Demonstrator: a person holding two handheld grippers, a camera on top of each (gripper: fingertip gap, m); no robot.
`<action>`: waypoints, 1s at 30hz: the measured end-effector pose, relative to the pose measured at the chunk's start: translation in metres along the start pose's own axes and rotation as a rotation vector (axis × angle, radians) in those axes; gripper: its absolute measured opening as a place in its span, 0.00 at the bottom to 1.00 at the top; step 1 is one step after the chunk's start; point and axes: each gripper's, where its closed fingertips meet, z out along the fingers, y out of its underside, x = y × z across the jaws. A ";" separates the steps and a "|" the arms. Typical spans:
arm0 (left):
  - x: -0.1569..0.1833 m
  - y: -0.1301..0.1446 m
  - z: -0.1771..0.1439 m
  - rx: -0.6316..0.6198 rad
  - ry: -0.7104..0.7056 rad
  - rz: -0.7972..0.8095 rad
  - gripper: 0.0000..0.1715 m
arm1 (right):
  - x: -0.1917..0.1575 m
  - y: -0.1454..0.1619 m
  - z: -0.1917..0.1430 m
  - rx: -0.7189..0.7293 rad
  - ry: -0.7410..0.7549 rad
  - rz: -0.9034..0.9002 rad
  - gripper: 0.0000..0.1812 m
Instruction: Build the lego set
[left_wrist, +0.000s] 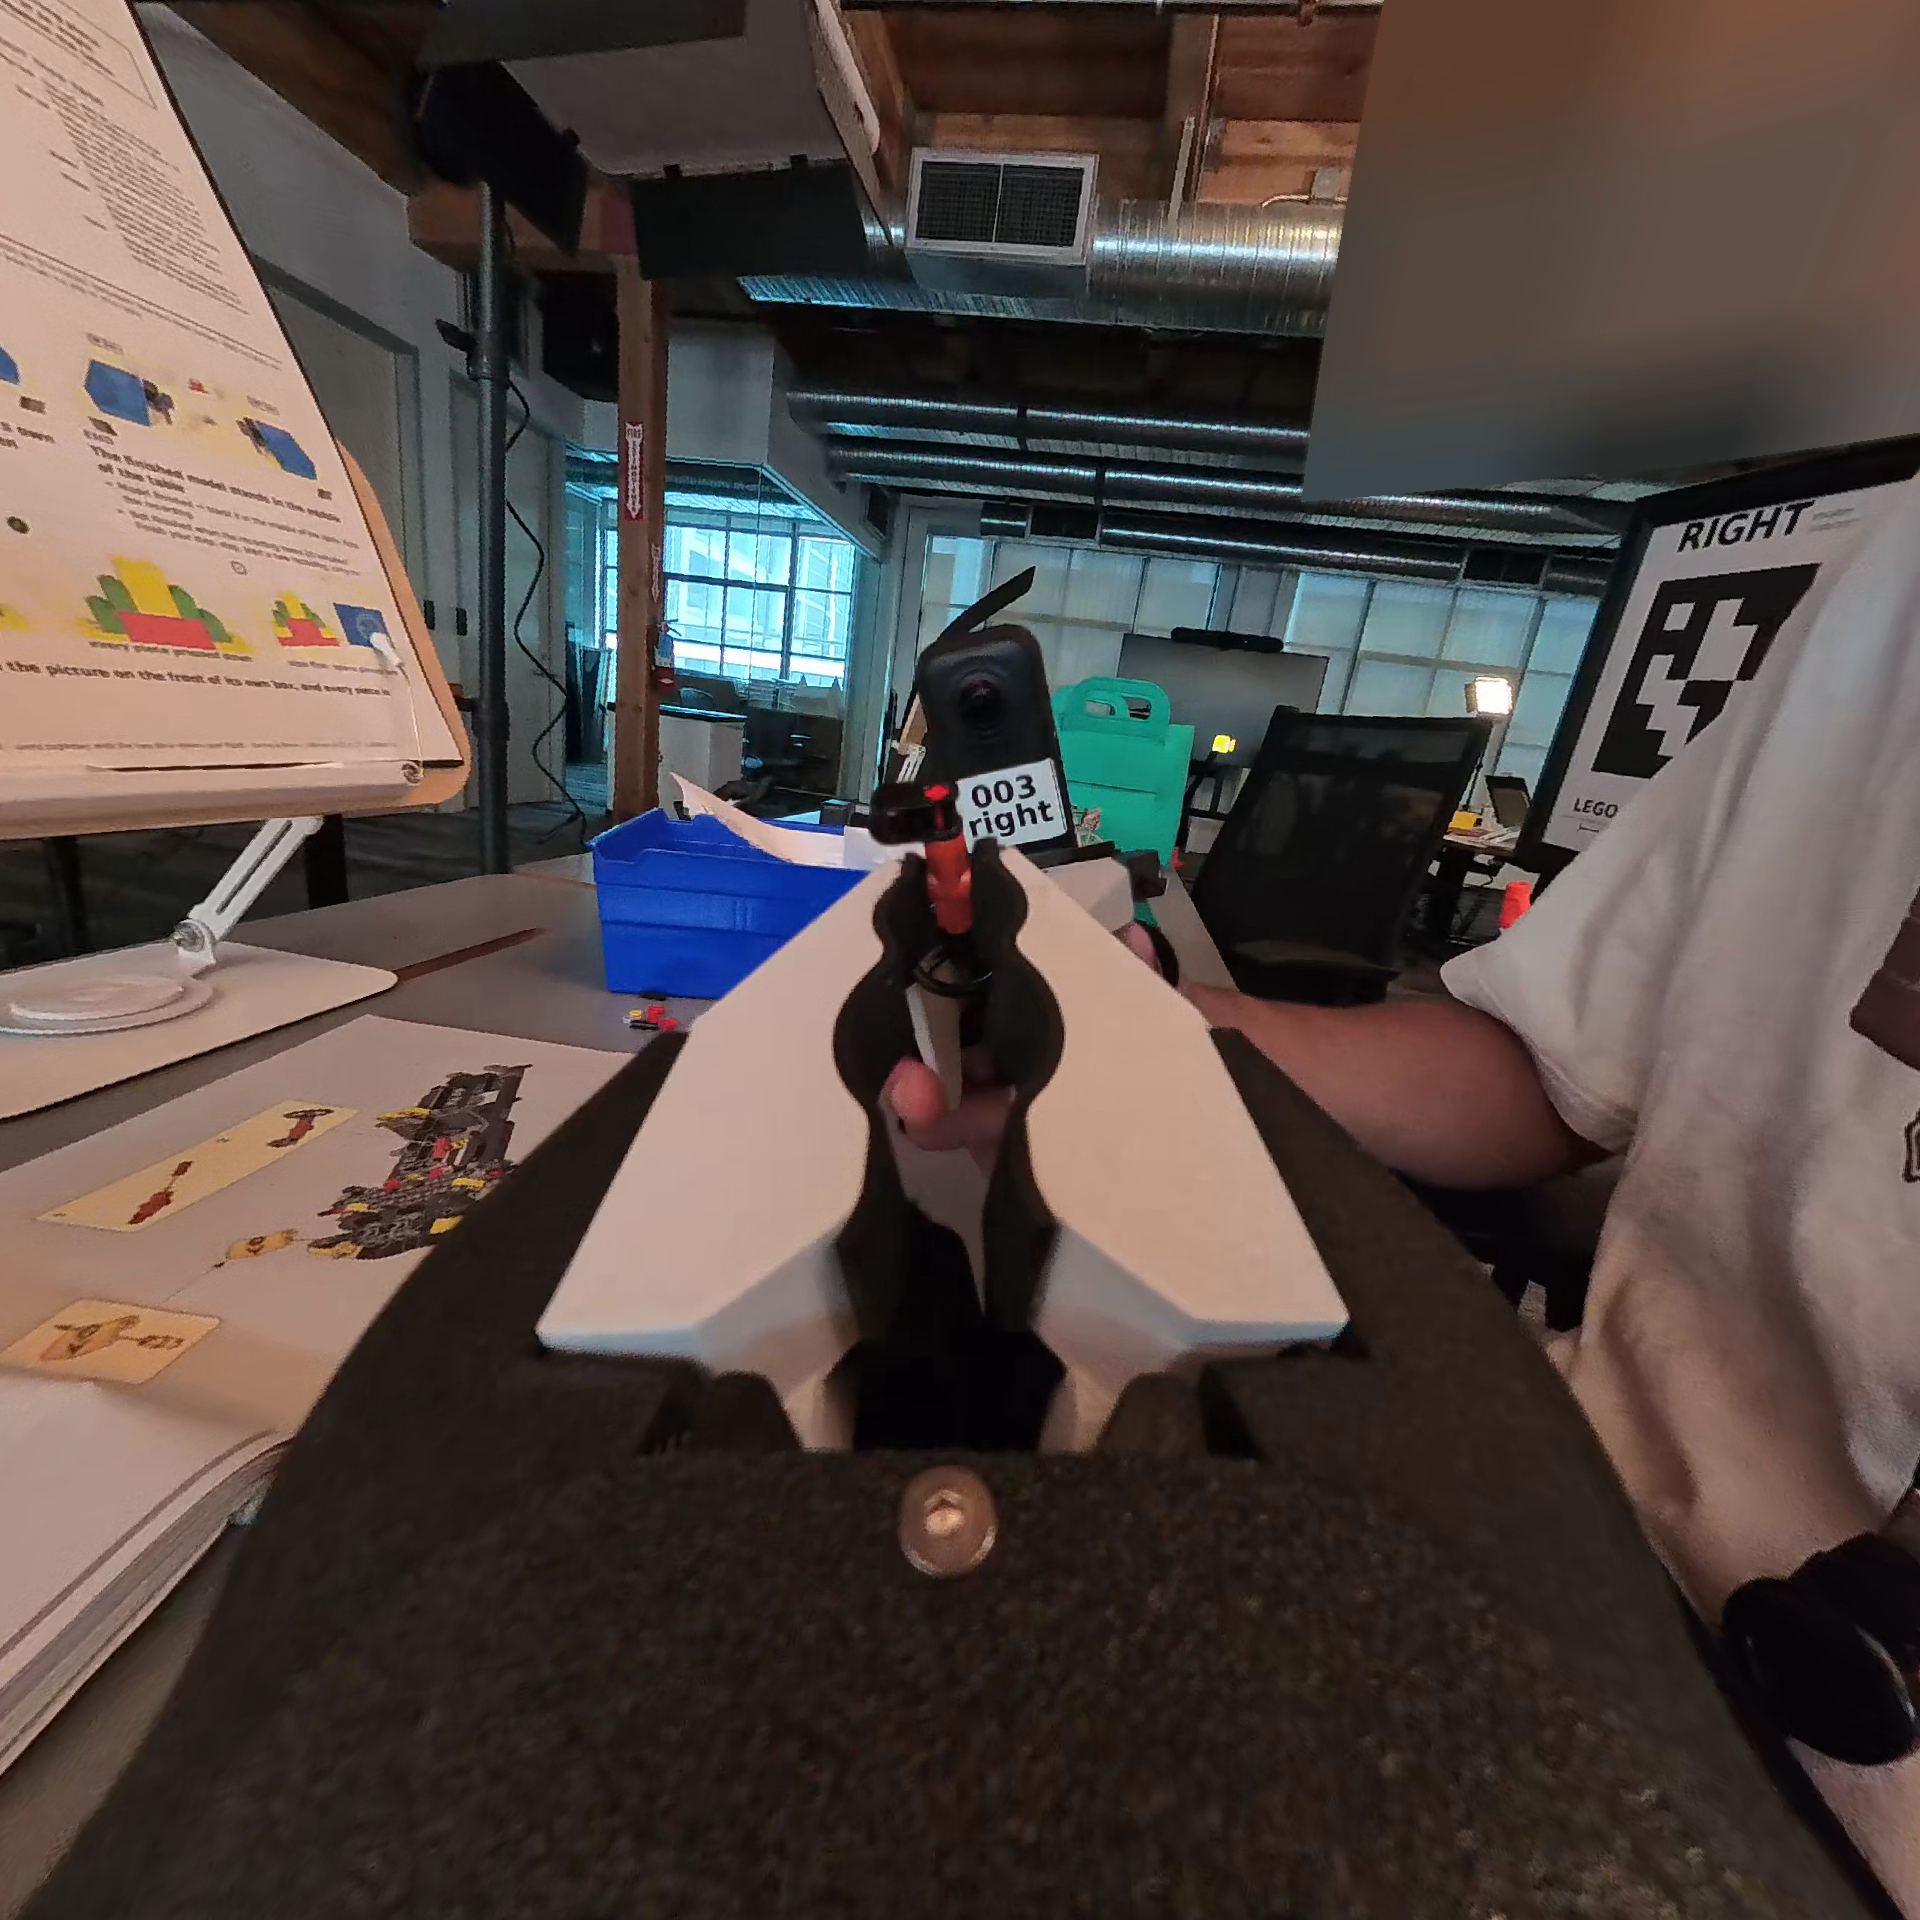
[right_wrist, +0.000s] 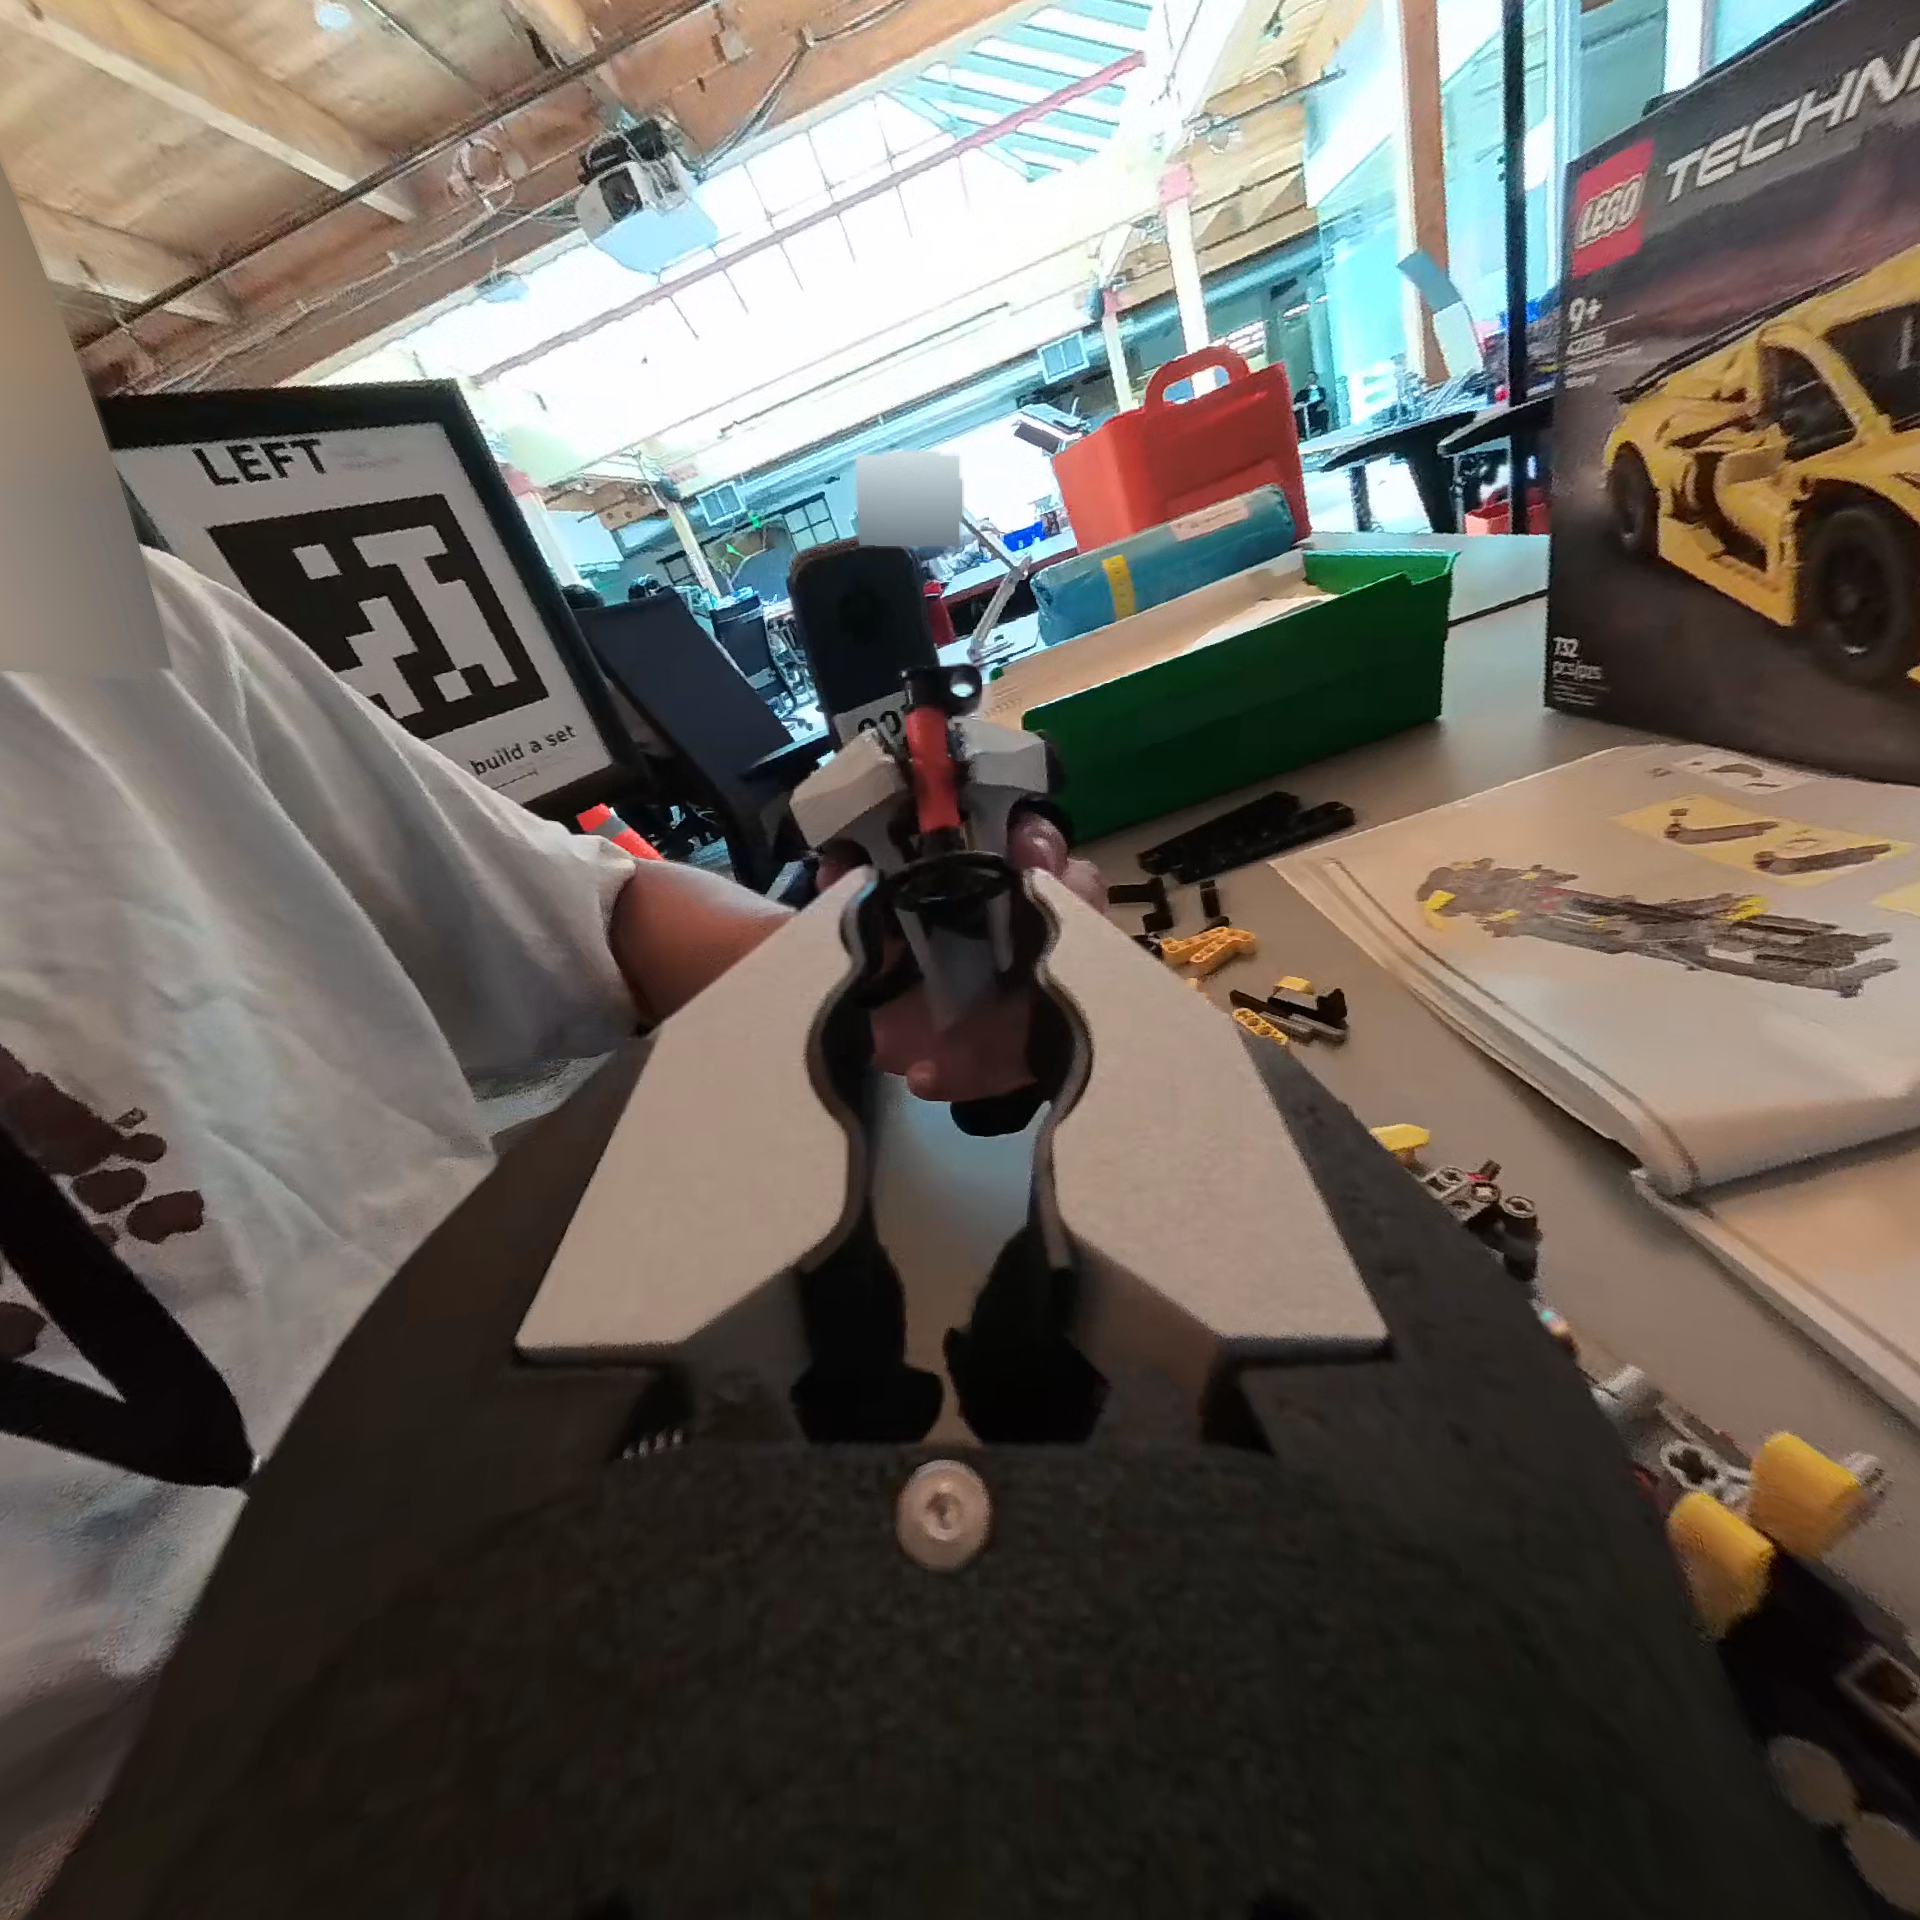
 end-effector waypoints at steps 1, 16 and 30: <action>0.000 0.001 0.000 -0.004 -0.001 0.001 0.03 | 0.000 0.000 -0.001 0.000 -0.003 0.008 0.12; -0.022 0.040 -0.013 -0.302 -0.103 -0.005 0.11 | 0.036 0.014 -0.049 -0.205 0.078 0.089 0.13; -0.012 0.113 -0.023 -0.714 -0.056 -0.022 0.13 | 0.087 0.034 -0.132 -0.628 0.385 -0.035 0.12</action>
